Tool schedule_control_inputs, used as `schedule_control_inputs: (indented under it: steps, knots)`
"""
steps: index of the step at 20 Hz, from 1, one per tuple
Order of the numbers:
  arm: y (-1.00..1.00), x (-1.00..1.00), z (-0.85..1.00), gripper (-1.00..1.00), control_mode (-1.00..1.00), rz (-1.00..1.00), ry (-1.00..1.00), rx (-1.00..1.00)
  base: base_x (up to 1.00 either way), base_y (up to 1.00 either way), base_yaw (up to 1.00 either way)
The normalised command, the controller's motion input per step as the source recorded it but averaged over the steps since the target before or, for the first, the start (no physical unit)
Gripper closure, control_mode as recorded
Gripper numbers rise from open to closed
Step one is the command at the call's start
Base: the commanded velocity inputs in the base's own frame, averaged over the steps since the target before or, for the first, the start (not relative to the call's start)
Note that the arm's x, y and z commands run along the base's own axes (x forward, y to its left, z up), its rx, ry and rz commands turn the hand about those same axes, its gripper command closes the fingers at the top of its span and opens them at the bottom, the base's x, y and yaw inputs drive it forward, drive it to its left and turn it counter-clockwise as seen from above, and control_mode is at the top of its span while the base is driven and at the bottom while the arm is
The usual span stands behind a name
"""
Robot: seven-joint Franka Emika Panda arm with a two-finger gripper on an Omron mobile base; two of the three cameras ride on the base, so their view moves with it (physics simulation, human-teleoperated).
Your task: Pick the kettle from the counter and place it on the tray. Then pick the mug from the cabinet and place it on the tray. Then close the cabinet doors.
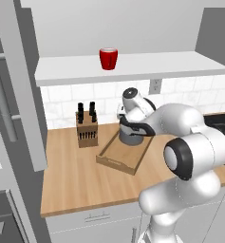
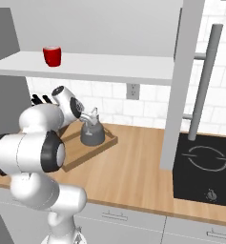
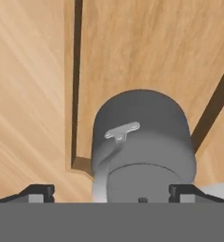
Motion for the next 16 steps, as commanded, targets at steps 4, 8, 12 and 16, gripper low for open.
schedule_control_inputs:
  steps: [4,8,12,16]
  knots:
    - [0.00,-0.09,0.11,-1.00,-1.00,-0.01,-0.06,0.00,0.00,0.00,0.00]
    - [0.00,-0.33,0.21,-1.00,-1.00,-0.01,-0.03,0.00,0.00,0.00,0.00]
    - [0.03,-0.36,0.38,-1.00,-1.00,0.00,-0.03,0.00,0.00,0.00,0.00]
    - [0.00,-0.59,0.32,-1.00,-1.00,0.02,0.00,0.00,0.00,0.00,0.00]
